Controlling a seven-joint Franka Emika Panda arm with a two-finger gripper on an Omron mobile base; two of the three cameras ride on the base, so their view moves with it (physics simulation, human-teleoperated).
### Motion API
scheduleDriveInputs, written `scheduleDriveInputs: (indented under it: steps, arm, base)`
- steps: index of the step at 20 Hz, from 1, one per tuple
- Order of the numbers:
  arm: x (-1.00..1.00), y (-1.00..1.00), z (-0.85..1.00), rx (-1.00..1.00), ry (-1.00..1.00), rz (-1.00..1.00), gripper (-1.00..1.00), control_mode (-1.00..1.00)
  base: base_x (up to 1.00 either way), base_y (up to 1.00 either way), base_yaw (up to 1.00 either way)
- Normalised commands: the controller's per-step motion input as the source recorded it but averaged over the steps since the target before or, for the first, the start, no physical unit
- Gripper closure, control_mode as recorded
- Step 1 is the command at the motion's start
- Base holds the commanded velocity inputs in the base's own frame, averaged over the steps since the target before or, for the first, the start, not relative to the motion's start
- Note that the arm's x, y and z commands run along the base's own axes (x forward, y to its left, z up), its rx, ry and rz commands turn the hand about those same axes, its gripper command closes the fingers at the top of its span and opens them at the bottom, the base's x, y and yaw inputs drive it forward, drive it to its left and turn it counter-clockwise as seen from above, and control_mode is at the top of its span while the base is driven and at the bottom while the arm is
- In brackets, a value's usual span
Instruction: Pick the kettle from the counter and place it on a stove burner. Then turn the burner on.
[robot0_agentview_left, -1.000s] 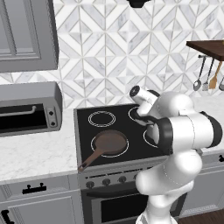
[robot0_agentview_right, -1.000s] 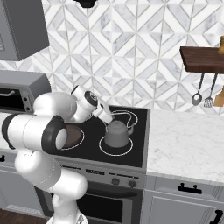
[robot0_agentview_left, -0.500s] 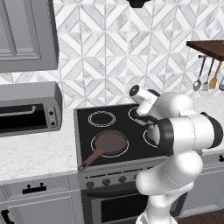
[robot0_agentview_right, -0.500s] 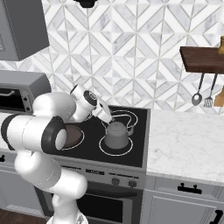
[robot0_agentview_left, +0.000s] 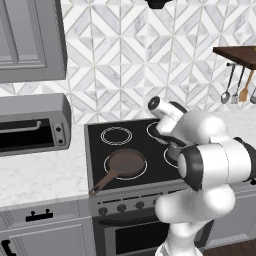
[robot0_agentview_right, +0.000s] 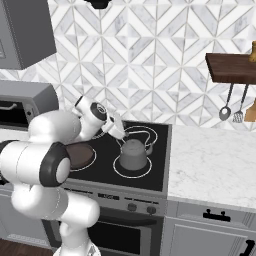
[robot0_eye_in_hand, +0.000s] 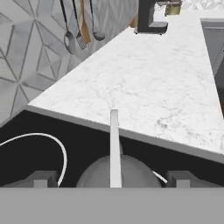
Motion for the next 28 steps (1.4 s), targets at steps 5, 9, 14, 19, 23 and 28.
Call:
scheduleDriveInputs:
  steps: [5,9,14,19,23,28]
  arm:
    - [-0.2,0.22,0.61,-0.06,-0.29,0.03,-1.0,-1.0]
    - [-0.5,0.0,0.42,-0.03,-0.27,0.04,-1.0,-1.0]
    - [-0.68,-0.22,0.18,0.0,-0.25,0.27,-1.0,-1.0]
    - [-0.78,-0.47,0.29,-0.01,-0.12,0.32,-1.0,-1.0]
    - [-0.95,-0.78,0.27,-0.09,-0.01,0.23,-1.0,-1.0]
    - [-0.93,-0.81,0.06,-0.18,0.09,0.11,-1.0,-1.0]
  base:
    - [0.0,0.0,0.0]
    - [0.0,0.0,0.0]
    - [0.0,0.0,0.0]
    - [0.0,0.0,0.0]
    - [0.0,0.0,0.0]
    - [0.0,0.0,0.0]
